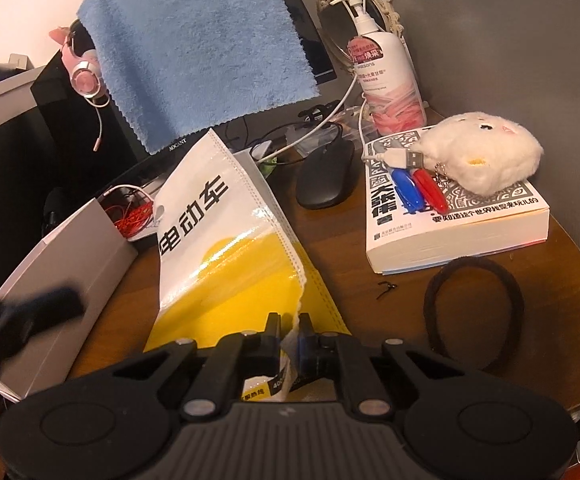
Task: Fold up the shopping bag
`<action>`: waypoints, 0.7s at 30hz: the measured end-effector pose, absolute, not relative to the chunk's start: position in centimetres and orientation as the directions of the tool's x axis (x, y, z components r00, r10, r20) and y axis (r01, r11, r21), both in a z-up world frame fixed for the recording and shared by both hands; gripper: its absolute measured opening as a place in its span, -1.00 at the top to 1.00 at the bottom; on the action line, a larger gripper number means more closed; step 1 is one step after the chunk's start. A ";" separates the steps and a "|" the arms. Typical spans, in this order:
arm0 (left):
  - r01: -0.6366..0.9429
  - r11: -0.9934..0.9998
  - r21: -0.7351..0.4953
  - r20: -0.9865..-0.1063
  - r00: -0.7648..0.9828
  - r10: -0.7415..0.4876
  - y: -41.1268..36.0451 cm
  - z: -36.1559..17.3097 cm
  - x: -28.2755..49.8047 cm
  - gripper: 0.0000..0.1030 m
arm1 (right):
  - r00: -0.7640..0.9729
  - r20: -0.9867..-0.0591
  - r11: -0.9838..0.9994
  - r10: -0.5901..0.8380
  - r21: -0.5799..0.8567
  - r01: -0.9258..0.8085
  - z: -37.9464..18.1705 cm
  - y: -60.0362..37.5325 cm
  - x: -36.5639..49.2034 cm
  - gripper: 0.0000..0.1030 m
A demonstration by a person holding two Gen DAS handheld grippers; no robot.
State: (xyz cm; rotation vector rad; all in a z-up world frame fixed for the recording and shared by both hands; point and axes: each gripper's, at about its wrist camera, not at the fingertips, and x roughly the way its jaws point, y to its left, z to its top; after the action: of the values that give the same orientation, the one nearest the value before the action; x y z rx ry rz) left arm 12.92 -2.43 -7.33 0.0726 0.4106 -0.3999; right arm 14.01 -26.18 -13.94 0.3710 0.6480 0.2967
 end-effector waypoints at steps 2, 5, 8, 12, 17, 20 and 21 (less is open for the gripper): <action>0.375 0.925 -0.056 -0.438 0.824 -0.360 -2.3 -7.9 15.4 0.91 | 0.757 -0.532 0.892 0.381 0.426 -0.150 -14.0 -26.2 14.1 0.86; 0.334 0.936 -0.111 -0.507 0.791 -0.342 -2.4 -9.2 18.3 0.91 | 0.755 -0.536 0.895 0.377 0.421 -0.149 -13.9 -26.0 14.1 0.86; 0.302 0.944 -0.129 -0.562 0.763 -0.321 -2.6 -10.5 19.8 0.91 | 0.756 -0.538 0.900 0.372 0.410 -0.152 -13.8 -25.8 14.1 0.86; 0.293 0.949 -0.117 -0.596 0.744 -0.303 -2.6 -11.5 20.3 0.91 | 0.755 -0.541 0.901 0.371 0.407 -0.151 -13.9 -25.9 14.2 0.86; 0.287 0.951 -0.112 -0.615 0.732 -0.294 -2.5 -12.2 20.1 0.91 | 0.758 -0.540 0.902 0.367 0.407 -0.146 -13.8 -26.0 14.4 0.85; 0.286 0.954 -0.090 -0.617 0.736 -0.279 -2.7 -12.1 19.9 0.91 | 0.765 -0.531 0.899 0.365 0.415 -0.140 -13.7 -26.3 14.3 0.78; 0.285 0.955 -0.085 -0.618 0.736 -0.275 -2.7 -12.1 19.8 0.91 | 0.768 -0.528 0.897 0.363 0.422 -0.134 -13.7 -26.5 14.1 0.76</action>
State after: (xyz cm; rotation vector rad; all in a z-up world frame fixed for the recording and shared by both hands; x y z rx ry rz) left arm 19.79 -2.71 -12.12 0.0160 0.6763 -0.3077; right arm 14.14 -26.52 -13.65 0.3757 0.6428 0.2765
